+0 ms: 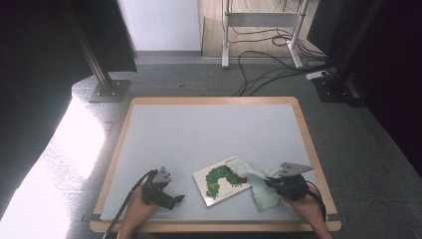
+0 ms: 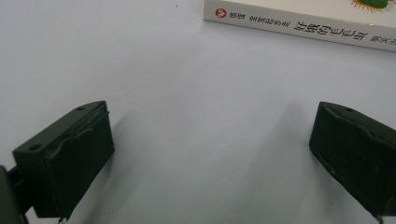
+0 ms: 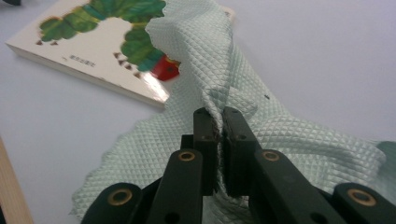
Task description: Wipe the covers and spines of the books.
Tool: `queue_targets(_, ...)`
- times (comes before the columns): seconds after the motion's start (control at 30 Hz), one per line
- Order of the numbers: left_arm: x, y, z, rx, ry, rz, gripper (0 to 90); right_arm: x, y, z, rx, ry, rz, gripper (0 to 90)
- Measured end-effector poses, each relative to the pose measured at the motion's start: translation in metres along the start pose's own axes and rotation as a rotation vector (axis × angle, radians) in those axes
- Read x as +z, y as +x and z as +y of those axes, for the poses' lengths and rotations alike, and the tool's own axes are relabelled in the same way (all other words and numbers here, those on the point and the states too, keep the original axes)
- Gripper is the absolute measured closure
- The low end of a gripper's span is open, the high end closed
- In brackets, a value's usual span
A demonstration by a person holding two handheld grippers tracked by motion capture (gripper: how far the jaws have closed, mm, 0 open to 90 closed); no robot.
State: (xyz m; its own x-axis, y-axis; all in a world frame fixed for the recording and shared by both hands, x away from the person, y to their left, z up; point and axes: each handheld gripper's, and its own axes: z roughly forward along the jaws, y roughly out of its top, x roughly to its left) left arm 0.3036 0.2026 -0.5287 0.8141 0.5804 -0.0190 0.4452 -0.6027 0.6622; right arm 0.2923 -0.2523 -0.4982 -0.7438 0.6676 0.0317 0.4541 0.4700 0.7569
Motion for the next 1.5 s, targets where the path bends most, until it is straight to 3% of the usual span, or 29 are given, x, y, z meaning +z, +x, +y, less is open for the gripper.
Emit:
queue_targets(0.53, 0.000, 0.000, 0.000, 0.001, 0.001, 0.000, 0.0, -0.069, -0.030, -0.046, 0.132, -0.016, -0.159, 83.4)
queue_targets(0.63, 0.000, 0.000, 0.000, 0.001, 0.000, 0.000, 0.0, -0.068, -0.031, -0.056, 0.154, 0.002, -0.152, 82.1)
queue_targets(0.77, 0.000, 0.000, 0.000, 0.001, 0.000, 0.000, 0.0, -0.051, -0.032, -0.067, 0.168, 0.056, -0.126, 79.5)
queue_targets(0.83, 0.000, 0.000, 0.000, 0.001, 0.000, -0.001, 0.0, -0.048, -0.033, -0.070, 0.179, 0.051, -0.118, 78.7)
queue_targets(0.93, 0.000, 0.000, 0.000, 0.001, 0.000, -0.001, 0.0, -0.050, -0.034, -0.070, 0.183, 0.052, -0.106, 72.4)
queue_targets(1.17, 0.000, 0.000, 0.000, 0.003, 0.001, 0.000, 0.0, -0.052, -0.029, -0.055, 0.158, 0.043, -0.133, 43.6)
queue_targets(1.37, 0.000, -0.001, 0.000, 0.007, 0.003, 0.005, 0.0, -0.053, -0.028, -0.036, 0.133, -0.012, -0.173, 28.9)
queue_targets(1.5, 0.000, -0.001, 0.000, 0.009, 0.004, 0.005, 0.0, -0.049, -0.024, -0.021, 0.113, -0.031, -0.152, 22.3)
